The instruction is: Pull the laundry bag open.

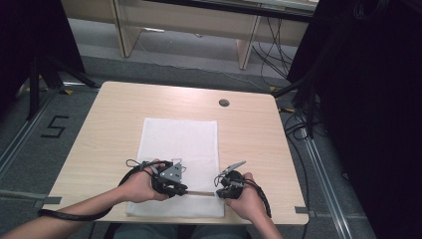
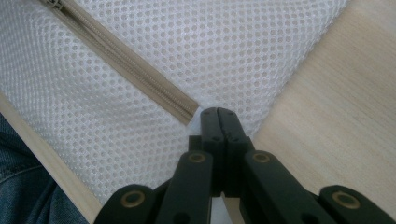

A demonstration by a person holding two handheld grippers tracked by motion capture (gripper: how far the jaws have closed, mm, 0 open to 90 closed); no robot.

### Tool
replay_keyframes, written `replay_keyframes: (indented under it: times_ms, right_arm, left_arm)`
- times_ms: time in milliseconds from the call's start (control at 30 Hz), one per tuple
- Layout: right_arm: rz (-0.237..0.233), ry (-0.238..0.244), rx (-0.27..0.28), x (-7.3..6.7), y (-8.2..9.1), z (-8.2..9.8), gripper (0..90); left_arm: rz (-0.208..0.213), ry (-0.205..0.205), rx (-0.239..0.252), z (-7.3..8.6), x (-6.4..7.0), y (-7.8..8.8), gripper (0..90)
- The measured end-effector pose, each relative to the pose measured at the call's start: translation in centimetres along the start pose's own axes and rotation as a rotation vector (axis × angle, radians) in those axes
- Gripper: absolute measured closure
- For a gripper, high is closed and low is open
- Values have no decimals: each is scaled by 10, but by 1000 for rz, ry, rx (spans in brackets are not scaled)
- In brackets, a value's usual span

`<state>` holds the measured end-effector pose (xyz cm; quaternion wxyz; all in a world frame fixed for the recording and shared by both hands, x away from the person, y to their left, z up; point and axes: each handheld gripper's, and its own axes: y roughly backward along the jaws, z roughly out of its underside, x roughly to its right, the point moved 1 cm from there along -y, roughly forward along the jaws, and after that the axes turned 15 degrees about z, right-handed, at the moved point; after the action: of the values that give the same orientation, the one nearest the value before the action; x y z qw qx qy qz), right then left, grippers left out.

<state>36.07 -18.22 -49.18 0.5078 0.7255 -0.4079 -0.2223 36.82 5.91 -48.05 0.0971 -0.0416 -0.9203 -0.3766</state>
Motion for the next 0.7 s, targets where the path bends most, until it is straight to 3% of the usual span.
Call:
replay_keyframes:
  times_ms: [100,133,567,600,700]
  right_arm:
    - [0,3,3,1,0,0,900]
    - [9,31,23,3,-1,0,900]
    - [14,29,21,3,-1,0,900]
    - [0,4,5,0,0,0,900]
    - [1,5,7,0,0,0,900]
  left_arm:
    - [2,6,2,1,0,1,819]
    - [0,3,-6,1,0,1,819]
    - [-4,-5,-2,3,1,5,820]
    - [-3,10,4,3,1,5,820]
    - [0,10,7,5,1,7,819]
